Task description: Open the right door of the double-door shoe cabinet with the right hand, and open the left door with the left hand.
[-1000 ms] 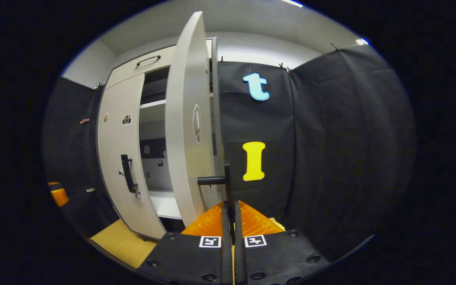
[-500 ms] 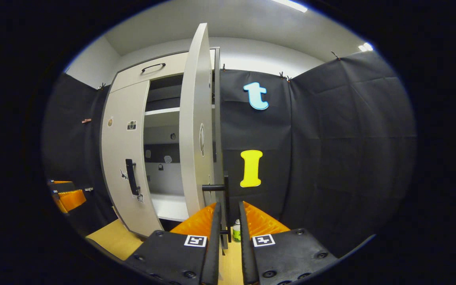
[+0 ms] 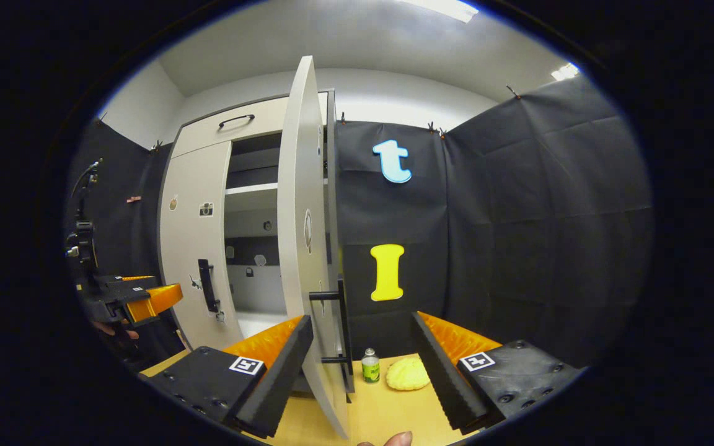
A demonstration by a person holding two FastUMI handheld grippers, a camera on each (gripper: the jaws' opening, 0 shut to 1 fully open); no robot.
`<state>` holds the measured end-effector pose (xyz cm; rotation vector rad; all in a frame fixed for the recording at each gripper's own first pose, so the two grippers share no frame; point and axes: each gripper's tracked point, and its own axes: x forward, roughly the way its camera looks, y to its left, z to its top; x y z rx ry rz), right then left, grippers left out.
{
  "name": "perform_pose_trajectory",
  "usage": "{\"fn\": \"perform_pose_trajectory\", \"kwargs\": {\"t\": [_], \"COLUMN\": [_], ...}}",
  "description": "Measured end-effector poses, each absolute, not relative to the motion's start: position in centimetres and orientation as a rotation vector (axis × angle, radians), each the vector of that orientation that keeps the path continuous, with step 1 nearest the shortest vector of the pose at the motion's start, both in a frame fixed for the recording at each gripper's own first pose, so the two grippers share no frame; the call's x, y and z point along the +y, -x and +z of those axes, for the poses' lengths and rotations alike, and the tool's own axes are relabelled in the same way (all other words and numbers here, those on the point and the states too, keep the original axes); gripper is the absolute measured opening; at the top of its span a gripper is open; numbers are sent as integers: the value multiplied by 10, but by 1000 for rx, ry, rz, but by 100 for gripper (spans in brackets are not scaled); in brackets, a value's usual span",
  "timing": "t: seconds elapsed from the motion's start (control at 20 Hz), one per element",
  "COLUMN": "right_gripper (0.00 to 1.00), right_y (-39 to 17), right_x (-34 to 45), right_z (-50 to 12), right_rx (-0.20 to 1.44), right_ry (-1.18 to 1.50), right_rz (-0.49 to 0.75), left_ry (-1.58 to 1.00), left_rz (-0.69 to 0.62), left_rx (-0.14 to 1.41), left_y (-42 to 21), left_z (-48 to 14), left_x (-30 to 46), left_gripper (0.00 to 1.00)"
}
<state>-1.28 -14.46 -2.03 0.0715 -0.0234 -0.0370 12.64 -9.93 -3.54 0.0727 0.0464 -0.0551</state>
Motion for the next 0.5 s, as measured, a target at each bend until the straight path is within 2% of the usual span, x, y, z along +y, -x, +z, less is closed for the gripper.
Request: {"fn": "perform_pose_trajectory", "kwargs": {"t": [0.15, 0.2, 0.5], "right_gripper": [100, 98, 98], "right_y": [16, 17, 18], "right_x": [-142, -141, -152], "right_z": [-29, -31, -34], "right_rx": [22, 39, 33], "right_ry": [-72, -84, -44], "right_rz": [-23, -17, -44], "left_ry": [-69, -65, -62], "left_rz": [-15, 1, 47], "left_rx": [76, 81, 70], "left_y": [-164, -176, -233], "left_z": [-51, -55, -65], "left_x": [-92, -89, -77], "left_gripper": [95, 95, 95]}}
